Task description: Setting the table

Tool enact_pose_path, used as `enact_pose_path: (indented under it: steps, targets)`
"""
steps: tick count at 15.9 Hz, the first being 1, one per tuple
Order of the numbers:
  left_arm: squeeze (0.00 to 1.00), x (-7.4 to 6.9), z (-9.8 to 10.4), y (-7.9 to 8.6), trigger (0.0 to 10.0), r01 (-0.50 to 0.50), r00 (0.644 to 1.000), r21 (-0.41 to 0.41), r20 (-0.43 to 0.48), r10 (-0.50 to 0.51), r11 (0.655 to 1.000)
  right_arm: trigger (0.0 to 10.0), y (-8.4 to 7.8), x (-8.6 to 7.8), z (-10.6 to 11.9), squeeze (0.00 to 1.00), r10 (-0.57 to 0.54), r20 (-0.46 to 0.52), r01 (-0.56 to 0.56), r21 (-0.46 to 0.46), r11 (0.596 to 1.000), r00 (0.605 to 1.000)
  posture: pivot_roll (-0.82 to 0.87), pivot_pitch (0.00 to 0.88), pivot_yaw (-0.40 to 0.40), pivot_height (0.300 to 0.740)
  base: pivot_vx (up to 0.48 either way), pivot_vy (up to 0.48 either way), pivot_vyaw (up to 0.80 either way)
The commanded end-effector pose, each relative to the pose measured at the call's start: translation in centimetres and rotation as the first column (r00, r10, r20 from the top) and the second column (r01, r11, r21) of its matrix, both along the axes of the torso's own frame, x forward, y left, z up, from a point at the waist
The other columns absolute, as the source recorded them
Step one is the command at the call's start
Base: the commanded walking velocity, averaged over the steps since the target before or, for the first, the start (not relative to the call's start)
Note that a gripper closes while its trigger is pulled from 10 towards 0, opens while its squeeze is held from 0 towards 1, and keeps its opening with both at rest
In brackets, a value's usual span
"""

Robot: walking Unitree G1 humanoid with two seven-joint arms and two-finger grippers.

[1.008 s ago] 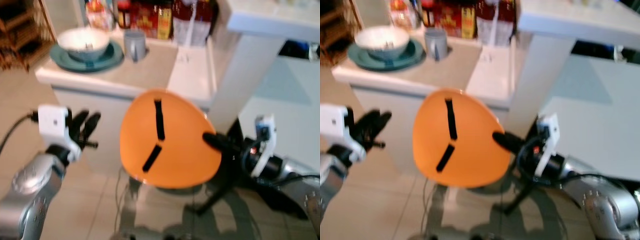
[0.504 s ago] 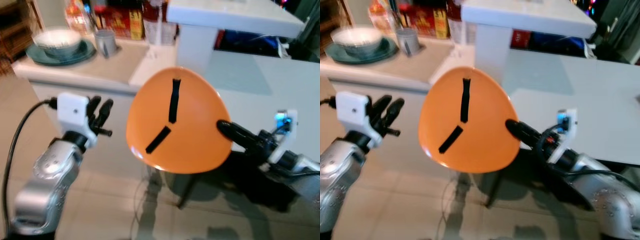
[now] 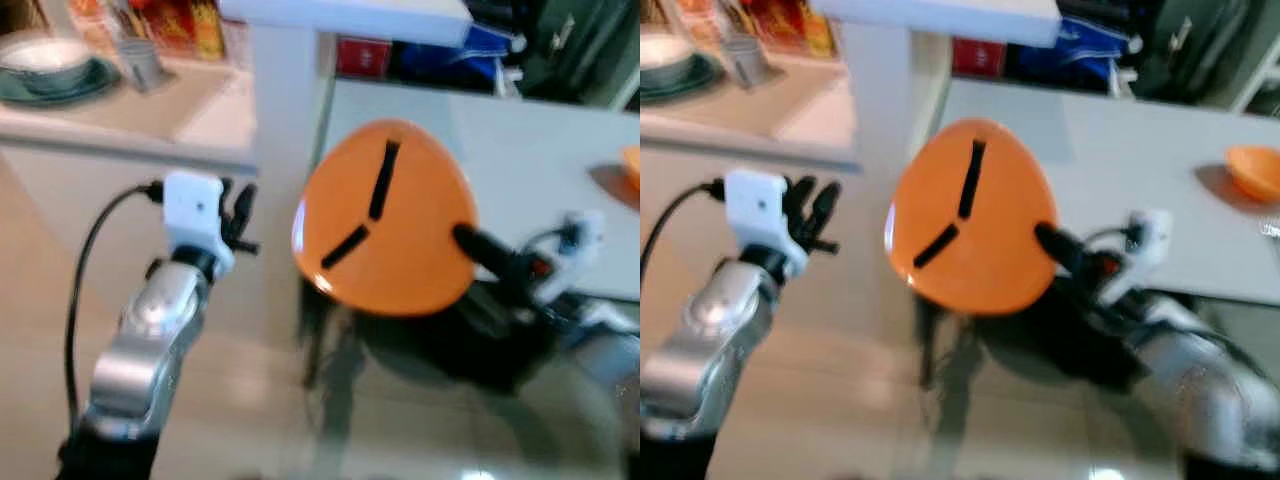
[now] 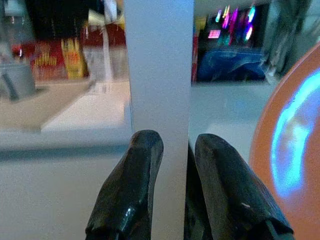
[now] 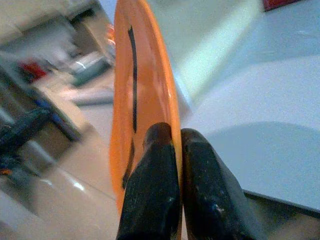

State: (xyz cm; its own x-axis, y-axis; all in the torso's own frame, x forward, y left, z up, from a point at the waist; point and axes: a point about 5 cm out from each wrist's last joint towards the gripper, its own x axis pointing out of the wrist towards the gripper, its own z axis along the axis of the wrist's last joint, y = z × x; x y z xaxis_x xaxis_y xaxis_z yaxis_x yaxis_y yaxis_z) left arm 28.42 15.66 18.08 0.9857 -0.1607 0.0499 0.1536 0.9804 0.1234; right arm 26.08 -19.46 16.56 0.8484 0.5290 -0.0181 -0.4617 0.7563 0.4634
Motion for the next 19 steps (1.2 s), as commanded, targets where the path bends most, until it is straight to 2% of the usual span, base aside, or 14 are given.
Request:
enact_pose_path:
  steps: [1,2,3,4,5,6,7,9,10,11,13,14,16,19]
  targets:
    - [0.0,0.4,-0.3,-0.6,10.0,-0.009,1.0,0.026,-0.005,0.009,1.0,10.0,-0.5,1.2,0.6,0.0,-0.133,0.05,0.136,-0.068,0.988,0.99,-0.04,0.065,-0.027,0.74,0.0,-0.472,0.0]
    - [0.0,0.9,-0.3,-0.9,10.0,-0.022,1.0,0.027,-0.001,0.022,0.999,10.0,-0.8,2.1,0.7,0.0,-0.268,0.063,0.271,-0.034,0.962,0.961,-0.04,0.067,-0.029,0.74,0.0,-0.472,0.0]
    - [0.0,1.1,-0.2,-1.2,10.0,-0.022,1.0,0.026,0.005,0.021,0.999,10.0,-1.0,2.4,0.4,0.0,-0.338,0.011,0.337,0.048,0.94,0.941,-0.03,0.069,-0.027,0.74,0.0,-0.472,0.0]
    - [0.0,1.2,-0.1,-1.4,10.0,-0.024,1.0,0.03,0.008,0.024,0.999,10.0,-1.7,2.8,0.4,0.0,-0.422,-0.017,0.421,0.106,0.901,0.907,-0.03,0.07,-0.025,0.74,0.0,-0.472,0.0]
    - [0.0,1.2,0.0,-1.5,10.0,-0.023,1.0,0.031,0.011,0.022,0.999,10.0,-2.2,3.0,0.1,0.0,-0.484,-0.06,0.487,0.144,0.861,0.873,-0.03,0.066,-0.021,0.74,0.0,-0.472,0.0]
    - [0.0,1.1,0.0,-1.6,10.0,-0.018,1.0,0.029,0.013,0.018,0.999,10.0,-2.3,3.2,0.0,0.0,-0.503,-0.073,0.508,0.156,0.847,0.861,-0.03,0.067,-0.022,0.74,0.0,-0.472,0.0]
    - [0.0,1.1,-0.3,-1.5,10.0,-0.017,1.0,0.031,0.002,0.017,0.999,10.0,-1.7,3.3,0.2,0.0,-0.493,-0.05,0.494,0.142,0.858,0.869,-0.04,0.07,-0.016,0.74,0.0,-0.472,0.0]
    - [0.0,1.4,-0.3,-1.5,10.0,-0.029,1.0,0.025,0.007,0.029,0.999,10.0,-1.1,3.6,1.0,0.0,-0.493,-0.015,0.488,0.17,0.856,0.87,-0.04,0.074,-0.016,0.74,0.0,-0.472,0.0]
    - [0.0,1.5,-0.3,-1.6,10.0,-0.044,0.999,0.017,0.009,0.044,0.999,10.0,-0.4,3.8,0.9,0.0,-0.474,-0.006,0.47,0.141,0.872,0.881,-0.03,0.079,-0.02,0.74,0.0,-0.472,0.0]
    - [0.0,1.5,-0.3,-1.6,10.0,-0.046,0.999,0.018,0.009,0.045,0.999,10.0,-0.2,4.0,0.8,0.0,-0.474,-0.014,0.471,0.15,0.869,0.88,-0.02,0.074,-0.022,0.74,0.0,-0.472,0.0]
    - [0.0,1.5,0.0,-0.6,10.0,-0.066,0.998,0.014,0.022,0.066,0.998,10.0,1.0,4.9,1.6,0.0,-0.444,-0.054,0.442,0.263,0.858,0.894,-0.02,0.08,-0.026,0.74,0.0,-0.472,0.0]
    - [0.0,1.7,0.1,-0.6,10.0,-0.065,0.998,0.017,0.03,0.064,0.998,10.0,1.2,5.2,2.0,0.0,-0.439,-0.042,0.433,0.277,0.858,0.897,-0.02,0.081,-0.027,0.74,0.0,-0.472,0.0]
    - [0.0,1.5,0.2,-0.8,10.0,-0.057,0.998,0.048,0.037,0.055,0.997,10.0,1.3,5.7,1.8,0.0,-0.416,-0.045,0.412,0.269,0.87,0.908,-0.02,0.088,-0.025,0.74,0.0,-0.472,0.0]
    - [0.0,1.9,0.4,-0.6,10.0,-0.077,0.996,0.052,0.042,0.075,0.996,10.0,2.0,5.4,1.4,0.0,-0.368,-0.035,0.367,0.221,0.904,0.929,-0.02,0.102,-0.019,0.74,0.0,-0.472,0.8]
